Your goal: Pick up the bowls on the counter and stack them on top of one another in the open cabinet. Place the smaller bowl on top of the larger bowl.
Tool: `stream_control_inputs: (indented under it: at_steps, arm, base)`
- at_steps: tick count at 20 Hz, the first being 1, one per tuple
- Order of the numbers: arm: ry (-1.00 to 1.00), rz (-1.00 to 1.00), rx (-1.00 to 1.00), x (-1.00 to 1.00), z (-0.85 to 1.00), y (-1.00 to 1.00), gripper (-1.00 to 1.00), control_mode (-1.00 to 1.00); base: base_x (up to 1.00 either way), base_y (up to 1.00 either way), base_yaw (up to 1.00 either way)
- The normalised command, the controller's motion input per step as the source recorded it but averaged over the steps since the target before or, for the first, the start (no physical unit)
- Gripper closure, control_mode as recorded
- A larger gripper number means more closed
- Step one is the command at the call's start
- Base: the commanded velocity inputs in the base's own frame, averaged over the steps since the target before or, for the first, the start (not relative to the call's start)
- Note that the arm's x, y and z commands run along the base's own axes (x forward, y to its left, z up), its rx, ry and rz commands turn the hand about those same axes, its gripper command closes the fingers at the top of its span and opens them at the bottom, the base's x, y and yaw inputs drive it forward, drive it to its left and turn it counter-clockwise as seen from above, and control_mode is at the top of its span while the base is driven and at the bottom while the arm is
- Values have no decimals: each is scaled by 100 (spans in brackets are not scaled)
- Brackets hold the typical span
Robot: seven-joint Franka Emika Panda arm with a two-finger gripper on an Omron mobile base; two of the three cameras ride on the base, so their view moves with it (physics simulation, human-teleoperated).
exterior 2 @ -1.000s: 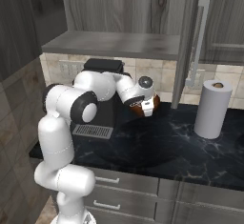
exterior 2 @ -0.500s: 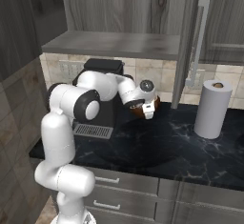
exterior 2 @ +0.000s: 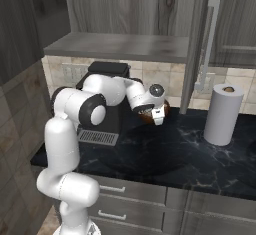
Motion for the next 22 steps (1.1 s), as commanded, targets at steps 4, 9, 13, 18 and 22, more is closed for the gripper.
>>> stream_control_inputs:
  at_steps: [4,9,13,18,22]
  arm:
    - [0,0,0,0,-7,0,-100,-100]
    - [0,0,1,2,-3,0,-100,-100]
    - [-5,-2,3,0,14,0,-100,-100]
    - [-10,-4,1,0,31,0,-100,-100]
    - [-11,-5,1,0,32,0,-100,-100]
  base:
    - [0,0,0]
    - [0,0,0]
    - [0,0,0]
    - [0,0,0]
    - [0,0,0]
